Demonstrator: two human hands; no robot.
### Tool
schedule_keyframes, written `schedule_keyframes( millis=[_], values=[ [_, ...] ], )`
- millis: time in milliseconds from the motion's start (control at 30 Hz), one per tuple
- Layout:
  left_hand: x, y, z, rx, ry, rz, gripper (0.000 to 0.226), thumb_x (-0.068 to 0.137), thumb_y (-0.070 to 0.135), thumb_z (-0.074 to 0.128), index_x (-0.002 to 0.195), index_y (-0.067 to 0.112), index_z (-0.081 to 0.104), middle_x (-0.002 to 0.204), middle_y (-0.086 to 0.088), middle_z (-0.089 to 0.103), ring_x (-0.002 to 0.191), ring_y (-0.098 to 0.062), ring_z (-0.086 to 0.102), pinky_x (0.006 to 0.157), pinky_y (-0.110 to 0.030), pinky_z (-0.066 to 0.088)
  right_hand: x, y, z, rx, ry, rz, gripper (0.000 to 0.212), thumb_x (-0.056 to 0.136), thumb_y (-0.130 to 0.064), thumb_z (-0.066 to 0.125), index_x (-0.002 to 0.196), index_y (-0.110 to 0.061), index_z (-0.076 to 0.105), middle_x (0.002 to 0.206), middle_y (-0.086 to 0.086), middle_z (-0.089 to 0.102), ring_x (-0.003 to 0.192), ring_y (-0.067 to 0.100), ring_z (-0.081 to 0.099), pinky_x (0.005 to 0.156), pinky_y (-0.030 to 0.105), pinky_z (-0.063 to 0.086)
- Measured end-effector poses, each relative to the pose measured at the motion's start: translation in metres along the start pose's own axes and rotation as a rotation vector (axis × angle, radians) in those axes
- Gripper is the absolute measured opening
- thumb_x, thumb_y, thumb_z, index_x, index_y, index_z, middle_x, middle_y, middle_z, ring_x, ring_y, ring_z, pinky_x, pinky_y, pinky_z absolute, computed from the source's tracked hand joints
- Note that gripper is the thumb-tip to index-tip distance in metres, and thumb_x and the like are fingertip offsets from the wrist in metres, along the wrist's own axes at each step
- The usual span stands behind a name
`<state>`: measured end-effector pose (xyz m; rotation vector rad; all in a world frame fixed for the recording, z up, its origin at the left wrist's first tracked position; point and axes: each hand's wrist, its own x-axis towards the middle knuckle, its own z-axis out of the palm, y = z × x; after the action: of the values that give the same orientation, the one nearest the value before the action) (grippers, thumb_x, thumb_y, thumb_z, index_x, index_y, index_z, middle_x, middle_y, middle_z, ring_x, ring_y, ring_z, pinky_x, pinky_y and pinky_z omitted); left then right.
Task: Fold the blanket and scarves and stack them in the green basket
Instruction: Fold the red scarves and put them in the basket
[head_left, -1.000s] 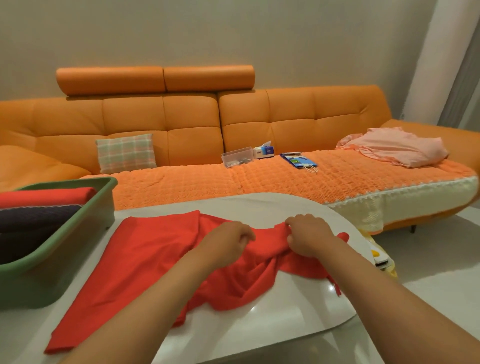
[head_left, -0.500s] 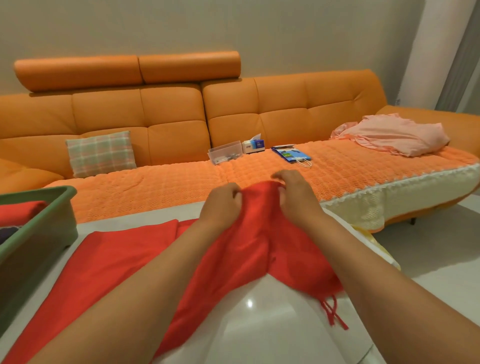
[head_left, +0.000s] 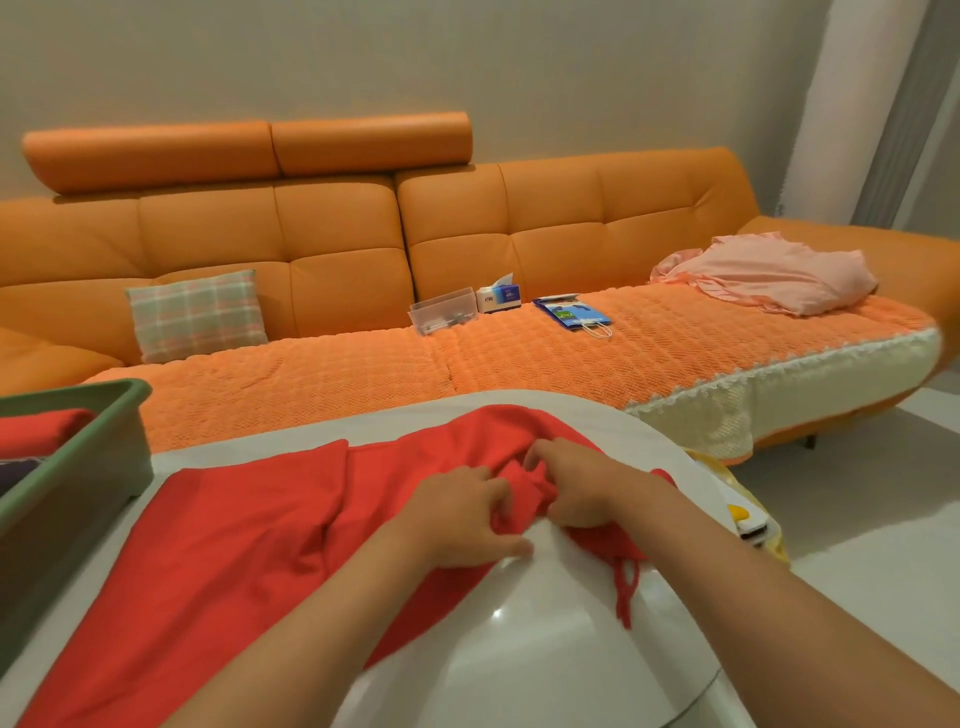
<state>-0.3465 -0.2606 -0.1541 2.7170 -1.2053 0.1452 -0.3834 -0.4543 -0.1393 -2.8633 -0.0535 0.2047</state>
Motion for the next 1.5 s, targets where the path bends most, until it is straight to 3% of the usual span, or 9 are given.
schedule_keyframes(
  millis=[267,433,600,700,800,1000,1133,1333,1500],
  values=[
    [-0.013,0.024,-0.011,-0.454,-0.047,-0.015,0.006,0.092,0.019,0.062,0.096,0.021,0.066,0.085,0.01,0.064,0.076,-0.006,0.054,0.072,-0.023,0.04,-0.027,0.029,-0.019,-0.659,0.489,0.12,0.019,0.055,-0.008,0.086,0.063,-0.015,0.07,0.07,0.004,0.064,0.073,0.03,0.06,0.064,0.038,0.049],
    [-0.024,0.068,-0.013,-0.815,-0.434,0.075,0.012,0.096,0.013,0.059,0.102,0.017,0.069,0.087,0.003,0.068,0.071,-0.004,0.063,0.066,-0.018,0.049,-0.034,0.016,-0.013,-0.337,0.285,0.06,0.035,0.09,-0.016,0.051,0.115,-0.033,0.068,0.123,-0.002,0.059,0.116,0.025,0.049,0.098,0.039,0.038],
    [-0.018,0.044,-0.019,-0.914,-0.09,-0.086,0.02,0.079,0.012,0.052,0.077,0.02,0.07,0.071,0.005,0.07,0.059,-0.011,0.062,0.057,-0.022,0.046,-0.028,-0.011,0.006,0.012,0.166,-0.026,0.053,0.092,-0.027,0.053,0.145,-0.029,0.047,0.149,0.001,0.048,0.136,0.022,0.043,0.111,0.037,0.036],
    [-0.019,0.007,-0.016,-0.665,0.141,-0.19,0.023,0.079,0.008,0.051,0.074,0.024,0.067,0.07,0.01,0.066,0.062,-0.002,0.056,0.068,-0.026,0.043,-0.028,-0.014,0.012,-0.119,0.022,0.048,0.058,0.09,-0.04,0.049,0.147,-0.033,0.043,0.149,0.003,0.047,0.137,0.025,0.042,0.112,0.042,0.034],
    [-0.018,-0.033,-0.008,-0.388,0.209,-0.21,0.028,0.087,0.0,0.049,0.091,0.021,0.068,0.093,0.005,0.068,0.087,-0.01,0.06,0.079,-0.024,0.04,-0.022,-0.019,0.003,-0.282,0.23,0.076,0.03,0.094,-0.038,0.041,0.1,-0.024,0.068,0.115,0.006,0.066,0.112,0.029,0.057,0.096,0.04,0.037],
    [0.02,-0.07,-0.003,-0.179,0.228,-0.179,0.046,0.091,-0.005,0.042,0.127,0.014,0.063,0.13,-0.007,0.061,0.123,-0.025,0.053,0.106,-0.035,0.038,0.027,-0.015,0.003,-0.267,0.297,0.056,0.047,0.098,-0.015,0.043,0.144,-0.023,0.044,0.138,0.005,0.049,0.125,0.028,0.043,0.101,0.042,0.034],
    [0.048,-0.07,-0.005,0.066,-0.024,-0.175,0.054,0.096,0.012,0.045,0.148,0.025,0.041,0.15,0.001,0.045,0.138,-0.023,0.039,0.111,-0.04,0.032,0.043,-0.016,0.008,-0.391,0.185,0.085,0.037,0.096,-0.018,0.047,0.131,-0.026,0.057,0.129,0.003,0.057,0.125,0.027,0.044,0.109,0.05,0.023],
    [0.047,-0.076,-0.01,0.105,0.088,-0.148,0.03,0.088,0.018,0.055,0.111,0.031,0.07,0.105,0.005,0.07,0.107,-0.021,0.06,0.09,-0.035,0.039,0.041,-0.018,-0.006,-0.241,0.508,-0.11,0.015,0.084,-0.014,0.058,0.088,-0.02,0.071,0.104,0.003,0.062,0.109,0.025,0.05,0.116,0.053,0.018],
    [0.008,-0.079,-0.012,-0.128,0.456,0.021,0.017,0.073,0.01,0.059,0.078,0.025,0.064,0.072,0.01,0.055,0.072,-0.018,0.054,0.067,-0.033,0.039,0.016,-0.024,-0.018,-0.041,0.431,-0.306,0.009,0.07,-0.014,0.062,0.063,-0.018,0.058,0.075,-0.004,0.062,0.075,0.02,0.057,0.078,0.037,0.048]
  ],
)
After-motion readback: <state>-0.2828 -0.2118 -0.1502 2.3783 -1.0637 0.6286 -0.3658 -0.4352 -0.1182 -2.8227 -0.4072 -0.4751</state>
